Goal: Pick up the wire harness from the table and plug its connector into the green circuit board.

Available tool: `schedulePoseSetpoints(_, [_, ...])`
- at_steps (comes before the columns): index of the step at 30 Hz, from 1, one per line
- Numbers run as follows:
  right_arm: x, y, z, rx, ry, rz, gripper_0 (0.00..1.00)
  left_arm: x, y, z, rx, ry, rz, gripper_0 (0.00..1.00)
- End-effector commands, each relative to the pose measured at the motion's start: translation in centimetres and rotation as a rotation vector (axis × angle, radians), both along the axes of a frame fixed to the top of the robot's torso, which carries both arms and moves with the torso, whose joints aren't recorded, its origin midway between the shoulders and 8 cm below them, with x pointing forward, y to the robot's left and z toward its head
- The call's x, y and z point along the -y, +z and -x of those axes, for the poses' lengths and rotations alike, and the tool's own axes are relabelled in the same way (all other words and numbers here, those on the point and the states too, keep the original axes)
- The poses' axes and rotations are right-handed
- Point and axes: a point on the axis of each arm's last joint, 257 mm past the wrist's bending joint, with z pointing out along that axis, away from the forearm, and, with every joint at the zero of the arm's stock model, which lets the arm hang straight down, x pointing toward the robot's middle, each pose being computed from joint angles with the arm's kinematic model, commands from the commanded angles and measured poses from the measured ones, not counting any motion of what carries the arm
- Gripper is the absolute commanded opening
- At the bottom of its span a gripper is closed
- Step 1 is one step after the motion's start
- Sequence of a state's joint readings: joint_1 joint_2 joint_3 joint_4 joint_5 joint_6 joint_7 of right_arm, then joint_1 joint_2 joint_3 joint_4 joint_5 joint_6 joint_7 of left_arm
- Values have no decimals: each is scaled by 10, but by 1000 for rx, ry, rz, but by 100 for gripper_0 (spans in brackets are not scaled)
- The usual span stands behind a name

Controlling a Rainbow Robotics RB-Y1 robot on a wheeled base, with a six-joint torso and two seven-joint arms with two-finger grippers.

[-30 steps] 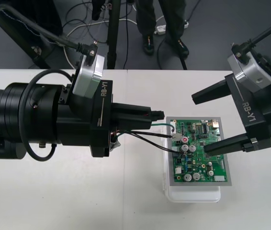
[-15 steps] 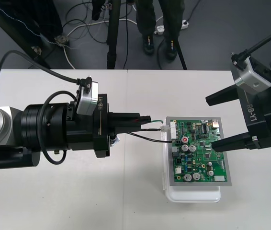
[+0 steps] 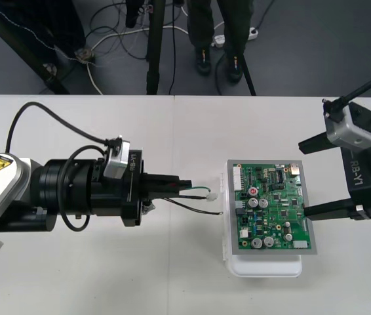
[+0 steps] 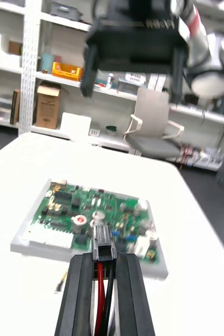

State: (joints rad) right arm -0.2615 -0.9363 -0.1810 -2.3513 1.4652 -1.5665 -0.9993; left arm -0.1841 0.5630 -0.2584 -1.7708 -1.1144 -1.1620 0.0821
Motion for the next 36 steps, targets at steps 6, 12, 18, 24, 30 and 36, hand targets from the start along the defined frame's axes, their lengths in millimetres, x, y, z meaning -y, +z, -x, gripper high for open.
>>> schedulePoseSetpoints(6, [1,-16,16,30,28,97,100,-6,-25,10,101,-79,12,0])
schedulePoseSetpoints(12, [-3,-25,23,6,52,106,100,-8,-42,2,144,-100,16,0])
schedulePoseSetpoints(18, [-6,-30,26,-3,72,112,100,-2,-60,-6,177,-101,22,0])
schedulePoseSetpoints(24, [-11,-32,28,14,92,113,100,13,-77,-10,195,-108,41,0])
schedulePoseSetpoints(30, [-11,-37,29,12,101,130,100,25,-90,-14,184,-111,61,0])
schedulePoseSetpoints(36, [-12,-41,30,9,110,144,100,32,-93,-14,194,-127,60,0])
